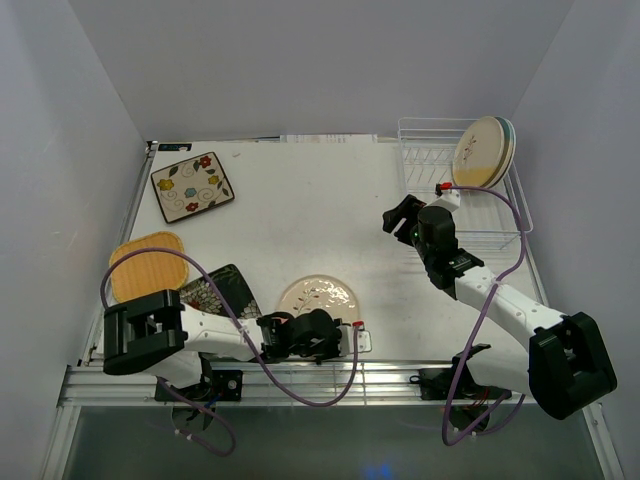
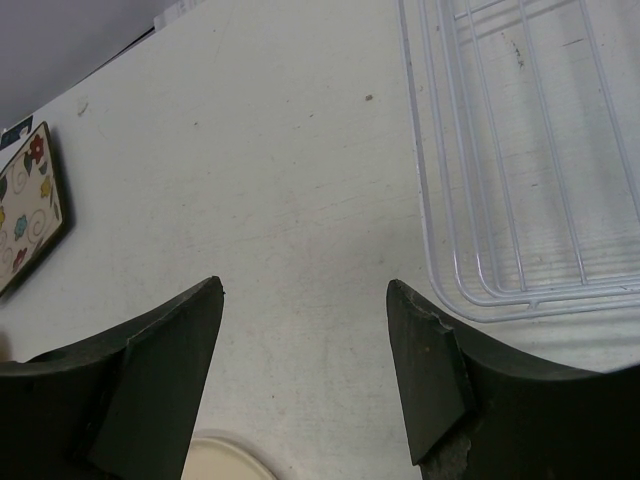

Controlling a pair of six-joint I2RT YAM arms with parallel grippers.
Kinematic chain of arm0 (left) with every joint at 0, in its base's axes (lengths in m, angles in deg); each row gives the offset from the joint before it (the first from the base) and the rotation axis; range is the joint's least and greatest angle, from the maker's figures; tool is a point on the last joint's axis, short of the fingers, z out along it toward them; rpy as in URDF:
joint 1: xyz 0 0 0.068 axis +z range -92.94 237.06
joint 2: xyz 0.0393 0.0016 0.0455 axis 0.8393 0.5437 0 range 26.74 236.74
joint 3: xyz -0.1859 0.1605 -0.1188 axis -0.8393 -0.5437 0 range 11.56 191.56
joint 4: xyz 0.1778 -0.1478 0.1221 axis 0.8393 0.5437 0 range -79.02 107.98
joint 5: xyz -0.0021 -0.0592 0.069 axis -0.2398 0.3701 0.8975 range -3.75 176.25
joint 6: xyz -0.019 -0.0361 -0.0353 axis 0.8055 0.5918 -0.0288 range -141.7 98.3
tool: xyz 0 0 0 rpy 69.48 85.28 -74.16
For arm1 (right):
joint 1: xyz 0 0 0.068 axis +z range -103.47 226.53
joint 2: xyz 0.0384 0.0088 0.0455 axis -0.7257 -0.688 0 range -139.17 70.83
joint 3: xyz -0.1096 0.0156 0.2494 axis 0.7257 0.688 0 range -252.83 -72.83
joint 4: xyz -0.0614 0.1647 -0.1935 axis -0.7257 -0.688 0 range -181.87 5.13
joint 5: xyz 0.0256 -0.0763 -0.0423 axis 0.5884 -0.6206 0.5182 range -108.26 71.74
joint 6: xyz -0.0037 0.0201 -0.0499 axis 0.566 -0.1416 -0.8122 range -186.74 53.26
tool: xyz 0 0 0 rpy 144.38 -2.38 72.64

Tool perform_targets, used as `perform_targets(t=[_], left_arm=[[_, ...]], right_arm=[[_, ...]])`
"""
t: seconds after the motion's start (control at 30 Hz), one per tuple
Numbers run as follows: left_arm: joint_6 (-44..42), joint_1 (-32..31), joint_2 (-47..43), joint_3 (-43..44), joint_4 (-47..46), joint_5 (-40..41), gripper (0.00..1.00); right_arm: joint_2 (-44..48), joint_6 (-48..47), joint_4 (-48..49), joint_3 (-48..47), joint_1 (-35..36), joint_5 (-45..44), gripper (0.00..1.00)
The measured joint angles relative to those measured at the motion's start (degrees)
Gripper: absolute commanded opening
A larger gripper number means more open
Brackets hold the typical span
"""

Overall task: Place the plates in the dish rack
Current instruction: Move the plate to the center of the board.

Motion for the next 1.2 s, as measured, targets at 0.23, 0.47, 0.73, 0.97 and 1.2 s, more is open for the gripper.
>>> perform_targets(t=[0.23,0.47,0.73,0.97,1.2], left_arm=[[-1.8,-0.2,4.5,1.8,-4.1,6.5,0.13],[-4.2,0.6,6.7,1.8,-8.1,11.3,0.10],[-5.4,8.7,6.6,0.5,-10.6,10.5,0.07],[-3.5,16.6,6.1,1.7,-8.4,7.7,0.07],[-0.2,22.5,7.1,4.7,-6.6,3.5,0.09]], right_arm=[[0.0,0.0,0.0,0.0,0.0,0.0,0.72],[0.1,0.0,0.1,0.2,0.0,0.1,0.73],[0.5,0.0,0.1,0.8,0.0,0.5,0.73],[0.5,0.0,0.2,0.8,0.0,1.6,0.73],[0.0,-0.3,1.4,0.8,0.0,3.6,0.73]])
